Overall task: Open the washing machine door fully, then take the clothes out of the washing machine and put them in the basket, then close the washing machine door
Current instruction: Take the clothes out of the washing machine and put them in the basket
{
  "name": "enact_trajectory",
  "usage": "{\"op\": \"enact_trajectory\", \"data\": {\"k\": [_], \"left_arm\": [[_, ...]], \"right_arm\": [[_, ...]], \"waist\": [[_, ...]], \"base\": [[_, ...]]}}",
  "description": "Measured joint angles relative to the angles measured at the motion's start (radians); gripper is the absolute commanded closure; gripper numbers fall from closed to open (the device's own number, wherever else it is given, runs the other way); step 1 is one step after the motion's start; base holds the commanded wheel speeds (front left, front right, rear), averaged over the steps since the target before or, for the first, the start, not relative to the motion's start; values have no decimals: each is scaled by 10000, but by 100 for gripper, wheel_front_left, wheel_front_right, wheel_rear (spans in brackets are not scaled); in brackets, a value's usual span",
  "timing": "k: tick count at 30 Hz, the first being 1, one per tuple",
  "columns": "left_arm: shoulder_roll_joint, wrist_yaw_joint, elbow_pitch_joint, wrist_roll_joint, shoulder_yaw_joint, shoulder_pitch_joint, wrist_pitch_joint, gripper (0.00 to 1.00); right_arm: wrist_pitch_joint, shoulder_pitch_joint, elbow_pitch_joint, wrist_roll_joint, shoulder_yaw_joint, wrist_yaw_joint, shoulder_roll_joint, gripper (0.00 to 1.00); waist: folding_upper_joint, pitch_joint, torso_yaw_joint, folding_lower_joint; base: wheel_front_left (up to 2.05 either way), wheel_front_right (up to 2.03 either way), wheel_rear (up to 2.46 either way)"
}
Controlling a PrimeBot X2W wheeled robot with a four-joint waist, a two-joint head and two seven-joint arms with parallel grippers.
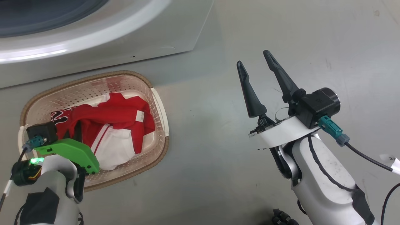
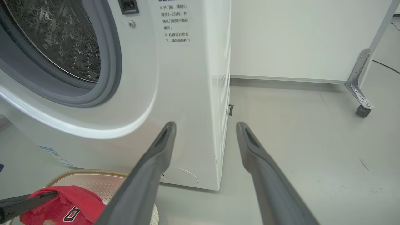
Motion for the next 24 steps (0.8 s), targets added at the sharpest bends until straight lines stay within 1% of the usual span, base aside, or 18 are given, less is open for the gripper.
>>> {"op": "enact_trajectory", "data": {"k": [3, 7, 8, 10, 11, 12, 15, 19, 24], "left_arm": [[-8, -8, 568, -88, 86, -320, 52, 100], [-8, -23, 1003, -86, 79, -719, 21, 100], [-10, -88, 1135, -86, 81, -784, -25, 95], [-23, -169, 1394, -86, 12, -898, -69, 55], [-40, -213, 1501, -86, 2, -925, -174, 11], [-52, -226, 1555, -81, -19, -931, -282, 0], [-44, -318, 1841, -59, -88, -1019, -430, 0], [-48, -322, 2167, -105, 211, -1068, -771, 0], [-58, -322, 2502, -328, 320, -1063, -1047, 0]], "right_arm": [[0, -218, -13, -17, -4, -81, 2, 0], [0, -328, 2, -61, -75, -82, -6, 0], [0, -331, 8, -61, -69, -92, -4, 0], [0, -333, 56, -79, -100, -153, -4, 0], [0, -334, 86, -79, -100, -153, -10, 0], [0, -334, 113, -79, -94, -153, -8, 0], [0, -334, 173, -79, -86, -153, -6, 0], [0, -334, 290, -79, -69, -151, -8, 0], [0, -333, 397, -77, -94, -151, -8, 0]], "waist": [[0, 430, -41, 0], [0, 721, -44, 0], [0, 760, -39, 0], [0, 790, -5, 0], [0, 780, 18, 0], [0, 756, 41, 0], [0, 681, 99, 0], [0, 532, 144, -1], [0, 330, 179, -1]], "base": [[0, 0, 0], [0, 0, 0], [0, 0, 0], [0, 0, 0], [0, 0, 0], [0, 0, 0], [0, 0, 0], [0, 0, 0], [0, 0, 0]]}}
